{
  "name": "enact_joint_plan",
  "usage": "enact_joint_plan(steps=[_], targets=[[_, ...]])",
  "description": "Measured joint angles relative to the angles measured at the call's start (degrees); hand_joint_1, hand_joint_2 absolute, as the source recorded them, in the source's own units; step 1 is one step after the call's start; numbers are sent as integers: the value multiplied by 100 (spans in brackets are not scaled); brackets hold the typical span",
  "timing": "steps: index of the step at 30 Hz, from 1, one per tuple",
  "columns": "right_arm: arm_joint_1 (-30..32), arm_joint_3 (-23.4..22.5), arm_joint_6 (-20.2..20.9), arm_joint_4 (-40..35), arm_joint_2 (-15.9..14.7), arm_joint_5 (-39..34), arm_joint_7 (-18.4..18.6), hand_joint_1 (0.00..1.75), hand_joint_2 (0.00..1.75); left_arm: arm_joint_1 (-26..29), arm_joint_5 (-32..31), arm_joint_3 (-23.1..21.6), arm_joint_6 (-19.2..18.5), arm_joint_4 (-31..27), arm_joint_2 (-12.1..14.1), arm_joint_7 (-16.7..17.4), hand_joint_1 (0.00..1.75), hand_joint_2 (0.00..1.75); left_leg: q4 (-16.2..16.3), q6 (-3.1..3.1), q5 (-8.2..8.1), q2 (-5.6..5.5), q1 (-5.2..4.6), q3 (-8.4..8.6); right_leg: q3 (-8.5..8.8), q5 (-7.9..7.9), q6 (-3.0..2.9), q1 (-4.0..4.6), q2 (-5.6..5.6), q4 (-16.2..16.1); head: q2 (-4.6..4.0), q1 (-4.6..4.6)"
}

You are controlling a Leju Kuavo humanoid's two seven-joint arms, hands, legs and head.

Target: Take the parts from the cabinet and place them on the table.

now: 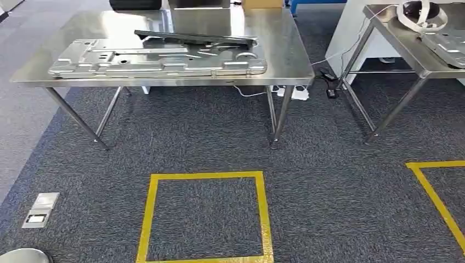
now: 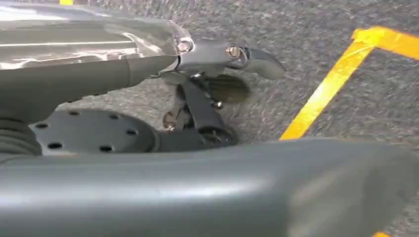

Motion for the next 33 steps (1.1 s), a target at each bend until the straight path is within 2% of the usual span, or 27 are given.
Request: enact_joint_plan(steps=[3,4,5,6,8,9,10,11,12,13,14,15,16,17,18,19,20,21,23,24,25,26,27,29,30,33], targets=[[-21,-5,68,2,0,57,-2,0,175,11,11,-2,15,0,0,88,0,175,2,111,-1,2,-26,-72,-49,77,123,-16,-5,-29,0,6],[-21,-7,79,2,0,74,-11,0,175,20,11,0,22,0,0,114,0,175,-42,184,50,5,-13,-84,-60,75,167,-17,0,-24,0,6],[-22,-9,81,2,0,83,-24,0,175,14,11,0,22,0,0,127,0,175,-56,229,81,29,6,-99,-94,-51,179,-30,11,66,0,6],[-27,-9,83,2,0,98,-39,0,175,5,16,0,26,0,2,130,0,175,-55,271,104,30,4,-127,-195,-280,169,-25,15,323,0,13],[-22,-13,101,7,0,103,-92,0,175,13,11,0,13,0,0,169,0,175,-49,310,130,47,-32,-174,-581,-800,172,-26,25,1293,0,11],[-16,-20,99,9,0,107,-105,0,175,19,13,0,2,0,-2,190,0,175,-39,318,137,62,-49,-195,-736,-947,173,-20,30,1717,0,11],[8,-22,101,15,0,107,-114,0,175,20,24,-9,-2,0,-2,215,0,175,-29,322,140,68,-57,-208,-772,-946,173,-19,30,1859,0,11],[43,-22,101,37,0,99,-122,0,175,19,77,-72,0,-9,0,221,0,175,-16,322,140,67,-60,-213,-679,-844,169,-19,30,1746,0,11],[84,-15,98,39,-2,70,-122,0,175,13,169,-184,11,-44,4,235,0,175,1,320,138,63,-61,-211,-431,-612,159,-19,29,1336,0,11],[116,0,98,41,-4,40,-122,0,175,5,273,-333,37,-81,9,260,0,175,23,312,130,57,-61,-207,-134,-357,150,-20,27,769,0,11],[158,13,98,44,-7,-2,-122,0,175,1,392,-451,59,-115,13,287,0,175,58,279,108,53,-62,-220,129,-152,127,-21,26,226,0,11],[184,28,98,50,-7,-46,-122,0,175,2,497,-575,74,-144,28,307,0,175,112,232,77,54,-117,-253,183,-227,117,-2,27,76,0,13],[203,46,98,57,-7,-81,-122,0,175,6,586,-678,107,-171,46,333,0,175,128,212,76,52,-109,-280,168,-237,94,-8,38,60,0,9],[239,83,98,57,-7,-133,-122,0,175,17,716,-840,125,-197,61,357,0,0,126,189,88,54,-106,-293,138,-232,76,0,47,80,0,6],[279,124,99,57,-7,-183,-122,0,175,26,837,-991,153,-214,72,392,0,0,124,165,101,54,-90,-292,130,-231,60,16,48,89,0,6],[302,155,98,55,-7,-230,-122,0,0,43,954,-1144,177,-225,94,416,0,0,132,141,98,52,-85,-292,124,-212,25,-1,42,70,0,6],[310,190,96,44,-7,-281,-122,0,0,79,1077,-1304,214,-241,129,440,0,0,181,108,15,39,-76,-301,122,-189,-12,-30,16,57,0,6],[311,225,81,15,-7,-332,-122,0,0,118,1186,-1459,229,-243,133,466,0,0,382,70,-175,29,-69,-386,102,-181,-46,-34,19,58,0,0],[304,306,81,-48,-9,-415,-122,0,0,209,1418,-1773,277,-243,159,527,0,0,1254,8,-657,23,-36,-759,65,-166,-74,-25,9,61,0,0],[300,343,81,-92,-9,-465,-122,0,0,265,1514,-1904,299,-243,164,542,0,0,1677,-7,-816,21,-32,-939,52,-161,-82,-20,0,63,0,0],[293,389,77,-151,-9,-512,-122,0,0,342,1634,-2097,321,-243,175,576,0,0,1907,-9,-842,19,-28,-1024,49,-159,-85,-16,-8,64,0,0],[281,433,72,-210,-9,-555,-122,0,0,424,1755,-2239,350,-243,179,602,0,0,1821,-6,-736,18,-28,-965,53,-158,-85,-14,-8,64,0,0],[263,470,68,-287,-9,-601,-120,0,0,505,1852,-2376,363,-240,190,637,0,0,1475,7,-509,16,-30,-791,61,-158,-85,-11,-4,65,0,0],[220,561,63,-434,-9,-686,-122,0,0,628,2061,-2672,415,-240,214,678,0,0,441,72,6,11,-38,-287,90,-159,-82,-2,1,64,0,0],[203,608,61,-492,-7,-730,-122,0,0,683,2173,-2836,431,-240,238,707,0,0,138,117,-8,6,-57,-135,83,-154,-64,4,-11,63,0,4],[177,747,46,-643,-7,-872,-122,0,0,813,2511,-3330,509,-240,284,774,0,0,91,152,14,8,-98,-178,38,-121,41,1,-16,60,0,4]])
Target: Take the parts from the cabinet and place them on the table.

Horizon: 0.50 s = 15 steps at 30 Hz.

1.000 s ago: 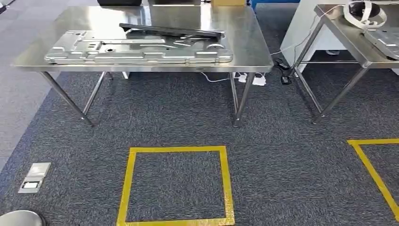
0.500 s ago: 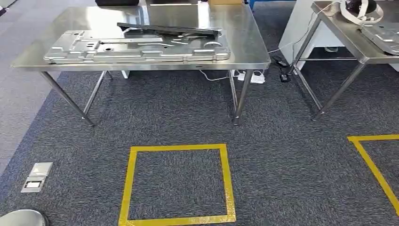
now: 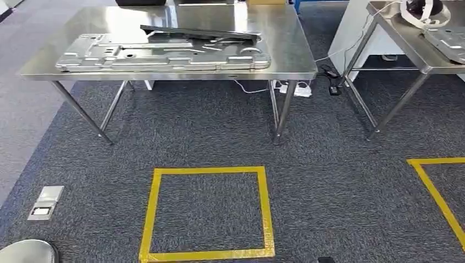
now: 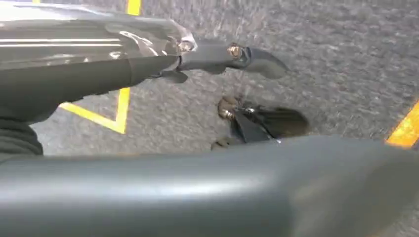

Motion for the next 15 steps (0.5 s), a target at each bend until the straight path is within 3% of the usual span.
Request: enact_joint_plan(steps=[1,2,3,4,6,7,8,9,11,12,13,15], targets=[[5,44,0,-22,0,-40,0,0,0,52,108,-164,22,0,29,31,0,0,-19,38,25,2,-6,-3,11,23,39,1,4,-27,0,0],[18,98,-2,-46,-11,-89,0,0,0,77,227,-341,44,-2,31,59,0,0,-109,98,93,16,61,11,11,-29,70,0,15,13,0,0],[61,144,-13,-46,-11,-140,0,0,0,77,350,-522,74,-11,55,72,0,0,-116,135,119,32,57,-4,-45,-182,75,18,36,150,0,2],[100,188,-15,-46,-11,-182,2,0,0,70,456,-677,99,-37,81,94,0,0,-112,161,127,33,58,-30,-186,-415,75,11,47,461,0,9],[231,278,-17,-33,-13,-261,9,0,0,62,670,-985,142,-118,103,142,0,0,-107,164,129,48,48,-50,-562,-866,93,0,51,1377,0,9],[318,317,-20,-9,-13,-317,13,0,0,47,780,-1152,158,-181,123,175,0,0,-102,164,129,55,46,-50,-687,-946,108,0,53,1706,0,7],[403,365,-24,35,-13,-356,20,0,0,19,881,-1303,182,-251,136,186,0,0,-95,163,129,58,48,-48,-678,-875,121,-4,52,1722,0,7],[487,400,-28,81,-13,-394,37,0,0,-24,965,-1425,206,-324,142,210,0,0,-85,159,126,55,54,-45,-546,-695,129,-10,51,1485,0,7],[639,466,-35,159,-26,-465,44,0,0,-115,1149,-1698,241,-499,162,240,0,0,-40,115,98,43,76,-39,-44,-184,144,-28,47,450,0,7],[712,516,-48,199,-28,-510,48,0,0,-139,1247,-1846,263,-586,190,269,0,0,2,55,61,42,70,-59,128,-143,142,-39,44,61,0,7],[758,567,-57,240,-26,-545,48,0,0,-165,1352,-1995,280,-649,215,289,0,0,60,14,31,43,29,-81,112,-138,81,-23,77,41,0,4],[834,658,-74,249,-28,-636,50,0,0,-178,1560,-2312,328,-732,247,337,0,0,43,-13,47,44,41,-76,105,-142,29,-1,85,62,0,-4]])
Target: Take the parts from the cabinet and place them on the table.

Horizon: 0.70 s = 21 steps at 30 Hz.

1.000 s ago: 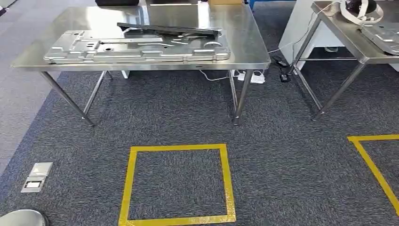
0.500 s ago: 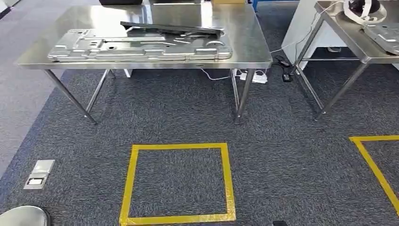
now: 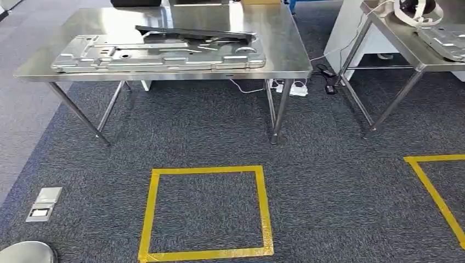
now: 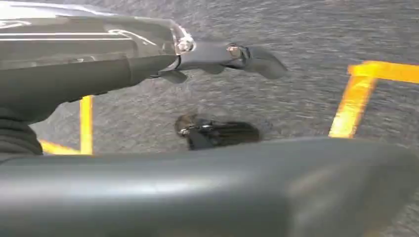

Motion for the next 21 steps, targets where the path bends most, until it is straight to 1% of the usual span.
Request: enact_joint_plan(steps=[1,2,3,4,5,6,7,8,9,10,11,12,13,14,16,17,18,19,20,21], targets=[[31,50,-11,-7,0,-46,2,0,0,18,120,-173,20,-17,30,31,0,0,-9,-22,12,-3,14,2,-2,4,-31,13,-5,2,0,0],[32,100,-11,-32,0,-100,2,0,0,69,237,-350,52,-20,63,57,0,0,9,-41,-19,-10,19,0,-11,28,-73,-20,-23,-16,0,2],[21,148,-22,-98,0,-142,2,0,0,142,340,-508,65,-17,63,87,0,0,100,-78,-135,-28,24,-27,-26,37,-102,-31,-36,-19,0,0],[-17,183,-22,-183,-2,-179,2,0,0,226,436,-648,87,-15,63,116,0,0,388,-108,-356,-33,40,-154,-42,42,-132,-29,-37,-19,0,0],[-68,210,-22,-258,-2,-205,2,0,0,311,516,-752,109,0,68,135,0,0,820,-132,-600,-34,46,-351,-61,47,-144,-22,-38,-19,0,0],[-126,240,-22,-356,-2,-233,2,0,0,406,594,-858,120,43,74,151,0,0,1298,-143,-810,-35,47,-570,-76,50,-152,-14,-41,-18,0,0],[-189,273,-22,-442,-2,-262,2,0,0,508,651,-944,125,94,77,164,0,0,1697,-145,-933,-39,46,-751,-83,50,-153,-7,-48,-17,0,0],[-264,302,-22,-556,-2,-291,2,0,0,623,708,-1029,140,162,83,190,0,175,1805,-138,-896,-39,45,-795,-78,50,-153,1,-49,-17,0,0],[-349,319,-22,-671,-2,-299,2,0,0,738,760,-1106,160,239,90,203,0,175,1618,-120,-725,-40,43,-700,-68,49,-153,5,-49,-17,0,0],[-434,332,-22,-801,-2,-323,2,0,0,850,804,-1177,173,327,92,218,0,175,1188,-85,-459,-40,37,-498,-56,49,-152,14,-46,-17,0,0],[-507,352,-24,-916,-2,-341,2,0,0,949,846,-1243,179,403,101,232,0,175,658,-40,-190,-42,25,-252,-44,48,-151,20,-39,-17,0,0],[-574,380,-26,-1042,0,-365,2,0,0,1040,898,-1321,186,483,112,238,0,0,178,27,15,-42,-3,-38,-47,47,-148,12,-33,-18,0,0],[-639,421,-26,-1142,5,-387,2,0,0,1108,946,-1406,192,561,140,245,0,0,44,76,-50,-39,-35,30,-70,36,-123,43,-33,-10,0,0],[-668,445,-31,-1208,2,-408,2,0,0,1160,1017,-1495,212,599,149,253,0,0,6,70,-36,-39,-50,22,-95,49,-89,30,-31,-8,0,0],[-655,487,-35,-1233,2,-476,0,0,0,1214,1188,-1693,256,599,190,304,0,0,12,78,-33,-69,-75,13,-80,66,-12,-2,-58,-37,0,4],[-608,509,-37,-1202,2,-498,2,0,0,1171,1235,-1759,260,579,197,306,0,0,-63,127,17,-73,-66,27,-55,76,37,18,-72,-60,0,2],[-541,526,-44,-1135,-4,-513,2,0,0,1100,1285,-1820,282,521,197,310,0,0,-140,149,75,-40,-18,48,-51,-12,50,1,-40,20,0,7],[-447,549,-44,-1064,-2,-520,2,0,0,1014,1296,-1855,289,446,203,310,0,0,-166,192,91,-46,-18,45,-132,-174,56,14,-24,187,0,11],[-351,566,-44,-973,-2,-531,2,0,0,920,1302,-1899,289,357,203,310,0,0,-163,199,96,-45,-17,31,-306,-422,62,10,-15,559,0,11],[-243,570,-44,-861,-9,-540,2,0,0,818,1302,-1949,289,267,203,312,0,175,-159,199,96,-38,-22,24,-513,-654,68,9,-14,1025,0,9]])
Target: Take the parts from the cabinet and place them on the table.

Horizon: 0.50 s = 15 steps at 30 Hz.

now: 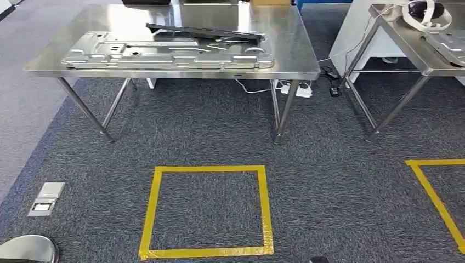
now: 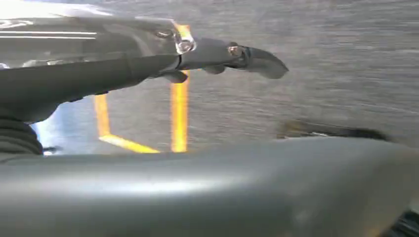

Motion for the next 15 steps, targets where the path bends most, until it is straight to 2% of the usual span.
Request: enact_joint_plan(steps=[1,2,3,4,6,7,8,9,10,11,12,13,14,15], targets=[[116,4,0,105,-2,-9,0,0,0,-104,0,-29,0,-91,0,0,0,175,5,1,-1,12,-1,-2,-181,-149,12,4,1,409,0,0],[231,15,-2,227,-2,-15,0,0,0,-211,2,-51,0,-200,0,0,0,175,11,1,-1,21,0,-2,-263,-151,23,3,0,602,0,2],[347,24,0,353,-4,-20,2,0,0,-310,13,-81,0,-314,0,0,0,175,15,-3,-5,23,2,3,-209,-22,36,-6,-1,498,0,2],[461,26,0,442,-11,-24,2,0,0,-411,22,-99,2,-403,0,0,0,175,23,-10,-10,22,7,6,-43,202,44,-15,-3,163,0,2],[649,31,-2,685,-22,-31,2,0,0,-597,52,-136,0,-669,0,0,0,175,82,-72,-52,14,24,9,475,705,63,-35,-13,-913,0,2],[623,37,-2,752,-24,-35,9,0,0,-625,78,-144,4,-735,19,0,0,175,103,-145,-96,-44,-11,-46,569,634,7,-12,-20,-1011,0,4],[629,39,-2,681,-26,-42,17,0,0,-599,87,-156,2,-708,22,0,0,175,124,-176,-111,-26,-23,-34,552,677,-54,-10,-40,-1049,0,-4],[578,42,-4,478,-24,-44,13,0,0,-519,92,-169,4,-559,24,17,0,175,118,-194,-98,-13,-26,-20,527,684,-72,-6,-16,-1049,0,0],[435,42,-7,301,-22,-44,6,0,175,-362,92,-171,7,-406,24,31,0,175,113,-208,-87,29,-13,-9,505,690,-90,7,31,-1037,0,-2],[241,44,-7,134,-20,-44,7,0,175,-165,90,-175,6,-257,24,52,0,175,120,-217,-91,60,-4,-1,488,696,-118,-4,64,-1042,0,0],[62,48,-7,-43,-13,-44,4,0,175,35,90,-175,7,-106,24,59,0,175,166,-257,-159,38,10,-2,487,712,-149,-37,70,-1061,0,0],[-109,46,-7,-211,-13,-44,4,0,175,200,90,-184,7,33,22,59,0,175,338,-297,-318,-4,16,-81,484,706,-167,-39,77,-1061,0,-11],[-275,46,-7,-399,-13,-44,4,0,0,353,90,-193,4,217,22,57,0,175,728,-330,-566,-5,31,-270,470,707,-174,-37,74,-1059,0,-9],[-417,46,-7,-572,-13,-46,4,0,0,487,90,-197,6,388,30,59,0,175,1202,-349,-797,-5,38,-496,455,710,-182,-31,77,-1055,0,-9]])
